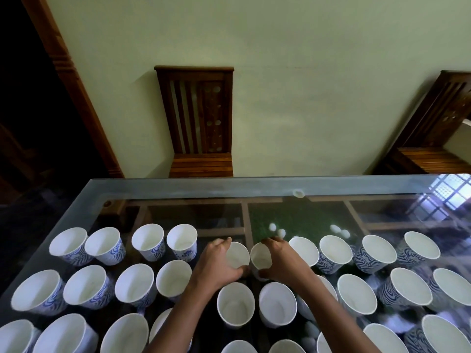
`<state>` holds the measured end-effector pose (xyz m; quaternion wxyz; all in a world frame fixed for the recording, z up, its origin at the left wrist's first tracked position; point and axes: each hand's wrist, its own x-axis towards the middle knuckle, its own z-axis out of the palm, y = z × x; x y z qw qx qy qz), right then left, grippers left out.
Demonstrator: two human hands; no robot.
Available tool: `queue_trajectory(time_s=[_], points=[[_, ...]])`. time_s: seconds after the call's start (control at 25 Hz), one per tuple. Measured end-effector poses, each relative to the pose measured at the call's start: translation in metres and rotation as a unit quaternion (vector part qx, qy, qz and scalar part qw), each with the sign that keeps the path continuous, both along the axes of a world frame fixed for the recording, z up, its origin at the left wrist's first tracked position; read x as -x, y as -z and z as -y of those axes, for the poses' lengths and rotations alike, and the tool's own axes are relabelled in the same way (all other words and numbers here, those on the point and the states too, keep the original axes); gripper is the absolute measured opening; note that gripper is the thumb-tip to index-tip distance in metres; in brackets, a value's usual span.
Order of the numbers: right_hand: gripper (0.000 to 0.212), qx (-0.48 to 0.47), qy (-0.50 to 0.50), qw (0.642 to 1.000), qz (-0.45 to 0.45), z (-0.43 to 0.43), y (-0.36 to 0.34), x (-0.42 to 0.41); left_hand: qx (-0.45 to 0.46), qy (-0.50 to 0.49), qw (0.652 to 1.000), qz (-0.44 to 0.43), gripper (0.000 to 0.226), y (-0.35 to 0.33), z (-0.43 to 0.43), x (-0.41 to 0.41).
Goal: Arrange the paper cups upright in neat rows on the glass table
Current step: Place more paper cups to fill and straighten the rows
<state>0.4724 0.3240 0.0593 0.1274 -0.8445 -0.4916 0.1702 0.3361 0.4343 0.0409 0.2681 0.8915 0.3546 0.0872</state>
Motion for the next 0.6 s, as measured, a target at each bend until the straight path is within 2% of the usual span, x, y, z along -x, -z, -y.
queue_trajectory(time_s=[0.6], points=[[0.076,-0.021,0.022,1.000,-0.002,0.0086,-0.0042,0.0016,0.013,-0.006,1.000,0.014,0.089,0.0007,0.0057,0.0072]])
